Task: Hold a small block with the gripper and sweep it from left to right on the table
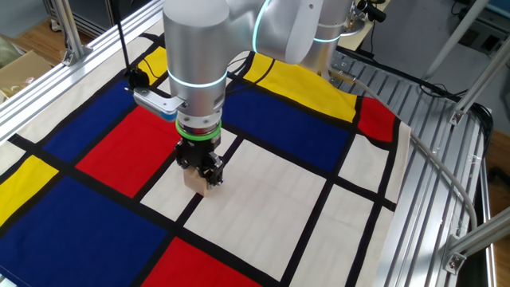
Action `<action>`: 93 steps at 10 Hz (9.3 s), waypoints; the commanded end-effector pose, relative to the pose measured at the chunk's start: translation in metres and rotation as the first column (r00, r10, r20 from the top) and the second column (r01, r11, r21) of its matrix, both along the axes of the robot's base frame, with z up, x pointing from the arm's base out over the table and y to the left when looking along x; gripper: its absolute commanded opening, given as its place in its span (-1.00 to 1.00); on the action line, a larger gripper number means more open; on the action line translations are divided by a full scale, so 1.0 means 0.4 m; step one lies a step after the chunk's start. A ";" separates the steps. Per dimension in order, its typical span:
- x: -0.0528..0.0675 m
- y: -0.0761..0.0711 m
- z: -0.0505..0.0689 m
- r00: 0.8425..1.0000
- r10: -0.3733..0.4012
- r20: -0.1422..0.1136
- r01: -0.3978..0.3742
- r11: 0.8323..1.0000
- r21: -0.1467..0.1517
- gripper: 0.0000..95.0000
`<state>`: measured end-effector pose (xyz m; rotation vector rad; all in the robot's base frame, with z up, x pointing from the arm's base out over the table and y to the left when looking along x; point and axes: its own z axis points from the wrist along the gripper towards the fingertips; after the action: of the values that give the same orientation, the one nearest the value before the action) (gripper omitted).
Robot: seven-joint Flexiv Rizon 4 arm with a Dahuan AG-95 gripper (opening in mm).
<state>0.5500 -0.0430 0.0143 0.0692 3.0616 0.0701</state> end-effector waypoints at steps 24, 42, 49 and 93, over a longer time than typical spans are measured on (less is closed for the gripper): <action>-0.023 0.062 -0.001 0.999 -0.035 0.006 0.035 0.999 -0.007 -1.00; -0.025 0.062 0.003 0.999 -0.042 0.009 0.042 0.999 -0.005 -1.00; -0.024 0.065 -0.005 0.999 -0.045 0.011 0.045 0.999 -0.004 -1.00; -0.038 0.113 -0.001 0.997 -0.077 0.017 0.077 0.997 0.003 -1.00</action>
<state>0.5354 0.0022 0.0137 0.1852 3.0361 0.0689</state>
